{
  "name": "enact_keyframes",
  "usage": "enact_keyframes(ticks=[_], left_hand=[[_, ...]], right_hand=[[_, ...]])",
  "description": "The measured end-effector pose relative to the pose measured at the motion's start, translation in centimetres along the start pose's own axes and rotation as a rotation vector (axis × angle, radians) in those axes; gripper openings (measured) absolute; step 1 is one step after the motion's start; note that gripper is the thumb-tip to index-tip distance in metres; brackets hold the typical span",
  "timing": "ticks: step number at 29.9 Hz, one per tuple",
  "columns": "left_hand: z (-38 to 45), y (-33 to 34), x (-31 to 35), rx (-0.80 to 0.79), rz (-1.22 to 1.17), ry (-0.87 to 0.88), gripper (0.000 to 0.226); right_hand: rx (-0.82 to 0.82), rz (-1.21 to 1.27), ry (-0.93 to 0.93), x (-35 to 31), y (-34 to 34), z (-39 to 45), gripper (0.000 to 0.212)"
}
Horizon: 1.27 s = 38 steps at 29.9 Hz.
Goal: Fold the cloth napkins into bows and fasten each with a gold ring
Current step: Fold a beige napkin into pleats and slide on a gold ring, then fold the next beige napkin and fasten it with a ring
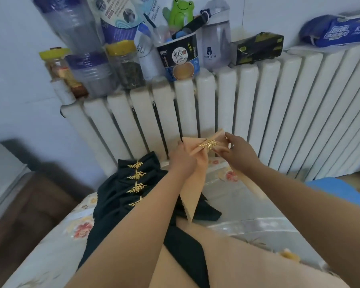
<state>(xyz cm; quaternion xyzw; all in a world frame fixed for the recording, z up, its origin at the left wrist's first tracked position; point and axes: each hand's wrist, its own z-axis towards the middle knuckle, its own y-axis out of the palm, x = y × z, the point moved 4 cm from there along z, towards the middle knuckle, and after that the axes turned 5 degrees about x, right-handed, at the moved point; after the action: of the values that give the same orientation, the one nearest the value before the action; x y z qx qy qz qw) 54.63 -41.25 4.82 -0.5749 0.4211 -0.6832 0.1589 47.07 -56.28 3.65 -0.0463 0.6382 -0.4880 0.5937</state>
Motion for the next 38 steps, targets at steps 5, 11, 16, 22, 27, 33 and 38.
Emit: enact_keyframes(ticks=[5,11,16,22,27,33,38], left_hand=[[3.4,3.6,-2.8,0.118,-0.106,-0.052,0.038],[4.5,5.3,-5.0,0.257,-0.082,-0.101,0.045],[5.1,5.3,-5.4,0.228,0.014,-0.188,0.049],[3.9,4.2,-4.5,0.169,0.093,-0.175,0.05],[0.4,2.6,-2.7,0.161,0.148,-0.073,0.058],[-8.0,0.0,-1.3,0.194,0.185,0.05,0.062],[-16.7,-2.4,-0.9,0.234,0.186,0.128,0.055]], right_hand=[[0.001,0.086,0.081,3.2,4.4,2.8,0.05],[-0.105,-0.022,0.078,4.4,7.9,4.1,0.056],[-0.141,-0.331,0.014,4.7,8.2,3.8,0.062],[-0.125,-0.37,0.02,4.4,6.6,2.9,0.058],[-0.101,-0.448,-0.013,2.9,4.8,0.4,0.069],[-0.036,-0.438,-0.081,-0.7,1.5,-7.4,0.058],[0.021,-0.427,-0.129,-3.7,-1.7,-16.1,0.061]])
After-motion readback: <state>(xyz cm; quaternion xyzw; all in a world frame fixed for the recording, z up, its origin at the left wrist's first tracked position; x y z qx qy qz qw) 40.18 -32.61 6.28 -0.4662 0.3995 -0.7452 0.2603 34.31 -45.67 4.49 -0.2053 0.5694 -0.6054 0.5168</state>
